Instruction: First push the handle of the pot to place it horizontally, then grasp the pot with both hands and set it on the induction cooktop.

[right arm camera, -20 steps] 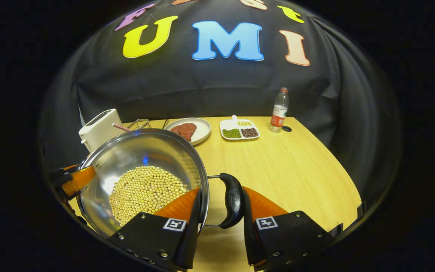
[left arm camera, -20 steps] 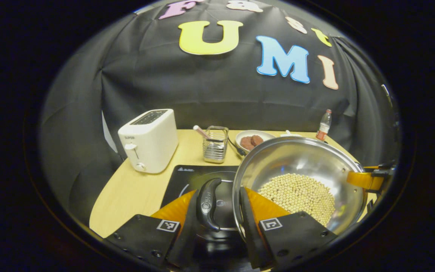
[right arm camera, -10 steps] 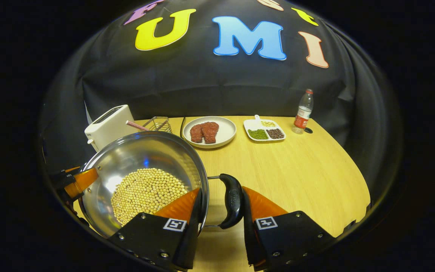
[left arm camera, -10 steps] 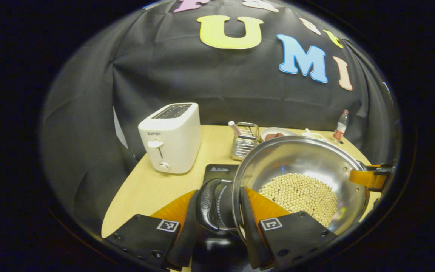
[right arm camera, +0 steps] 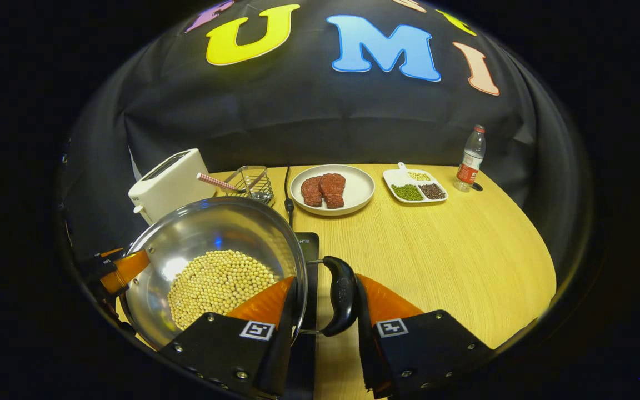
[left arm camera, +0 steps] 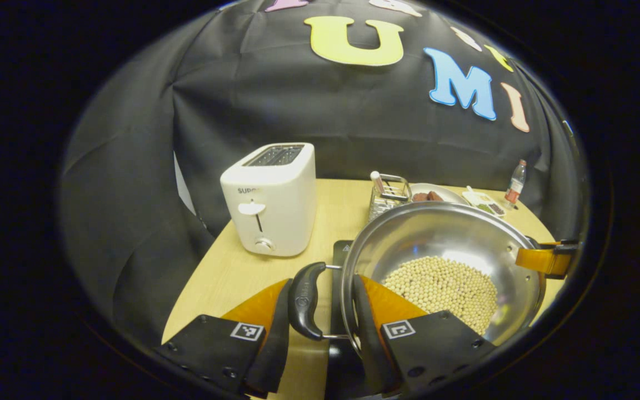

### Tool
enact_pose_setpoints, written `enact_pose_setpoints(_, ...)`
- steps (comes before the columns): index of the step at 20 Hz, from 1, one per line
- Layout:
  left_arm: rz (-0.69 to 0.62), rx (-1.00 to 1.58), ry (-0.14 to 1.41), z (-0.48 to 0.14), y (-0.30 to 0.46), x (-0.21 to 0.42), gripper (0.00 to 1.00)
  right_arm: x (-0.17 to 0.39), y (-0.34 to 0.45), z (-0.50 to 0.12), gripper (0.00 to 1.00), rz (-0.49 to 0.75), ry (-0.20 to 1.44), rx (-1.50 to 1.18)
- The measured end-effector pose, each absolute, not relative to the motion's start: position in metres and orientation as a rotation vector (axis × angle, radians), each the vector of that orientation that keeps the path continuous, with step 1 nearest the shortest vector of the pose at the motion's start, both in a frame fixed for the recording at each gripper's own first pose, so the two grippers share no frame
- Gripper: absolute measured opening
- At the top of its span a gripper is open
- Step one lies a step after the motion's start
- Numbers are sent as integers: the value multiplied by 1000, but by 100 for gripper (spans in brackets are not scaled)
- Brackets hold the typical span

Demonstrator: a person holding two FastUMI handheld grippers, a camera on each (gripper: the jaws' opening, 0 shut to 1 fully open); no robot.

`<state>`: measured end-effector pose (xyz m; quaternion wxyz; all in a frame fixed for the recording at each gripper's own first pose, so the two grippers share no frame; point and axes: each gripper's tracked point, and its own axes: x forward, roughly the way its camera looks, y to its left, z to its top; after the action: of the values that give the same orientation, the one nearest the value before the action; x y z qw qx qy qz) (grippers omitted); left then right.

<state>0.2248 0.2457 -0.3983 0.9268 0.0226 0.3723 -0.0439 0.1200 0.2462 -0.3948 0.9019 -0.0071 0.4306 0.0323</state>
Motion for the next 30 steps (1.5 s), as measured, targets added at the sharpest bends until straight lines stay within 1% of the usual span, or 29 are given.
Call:
enact_pose_setpoints(1, -90, 45, 758, -398, 246, 226, 63, 119, 246, -396, 52, 68, 894, -15)
enact_pose_setpoints(2, -90, 46, 759, -398, 246, 226, 60, 118, 244, -397, 52, 72, 894, -16)
enact_pose_setpoints(3, -90, 48, 755, -398, 246, 226, 65, 118, 244, -398, 52, 76, 893, -16)
enact_pose_setpoints(4, -86, 50, 752, -396, 245, 225, 63, 119, 245, -395, 49, 87, 879, -20)
enact_pose_setpoints(5, -77, 65, 726, -391, 245, 224, 71, 125, 241, -390, 60, 84, 838, -33)
enact_pose_setpoints(6, -67, 84, 700, -385, 245, 225, 79, 131, 238, -381, 65, 83, 802, -39)
enact_pose_setpoints(8, -39, 115, 646, -366, 243, 229, 95, 137, 223, -363, 99, 64, 744, -57)
enact_pose_setpoints(9, -22, 126, 620, -355, 243, 230, 92, 139, 214, -355, 97, 62, 719, -61)
enact_pose_setpoints(10, -3, 134, 587, -343, 240, 229, 93, 141, 203, -345, 97, 61, 695, -64)
enact_pose_setpoints(12, -6, 110, 536, -316, 224, 224, 96, 139, 177, -329, 97, 50, 656, -72)
enact_pose_setpoints(18, -16, 90, 396, -247, 161, 203, 96, 119, 91, -278, 97, 8, 554, -90)
enact_pose_setpoints(19, -15, 93, 382, -239, 150, 197, 100, 116, 79, -269, 97, 9, 534, -92)
enact_pose_setpoints(21, -23, 83, 351, -221, 121, 187, 100, 107, 60, -249, 97, 13, 490, -96)
enact_pose_setpoints(22, -30, 80, 340, -215, 107, 182, 96, 103, 50, -239, 97, 15, 468, -98)
enact_pose_setpoints(25, -53, 77, 296, -191, 69, 165, 96, 87, 26, -212, 97, 21, 414, -103)
enact_pose_setpoints(26, -60, 78, 288, -185, 57, 156, 100, 82, 17, -202, 97, 25, 394, -107)
enact_pose_setpoints(27, -65, 79, 278, -178, 47, 149, 100, 78, 9, -192, 97, 26, 374, -110)
enact_pose_setpoints(28, -69, 79, 266, -169, 35, 144, 90, 73, 0, -183, 97, 27, 354, -114)
enact_pose_setpoints(30, -78, 84, 242, -152, 13, 133, 100, 61, -14, -167, 97, 31, 329, -119)
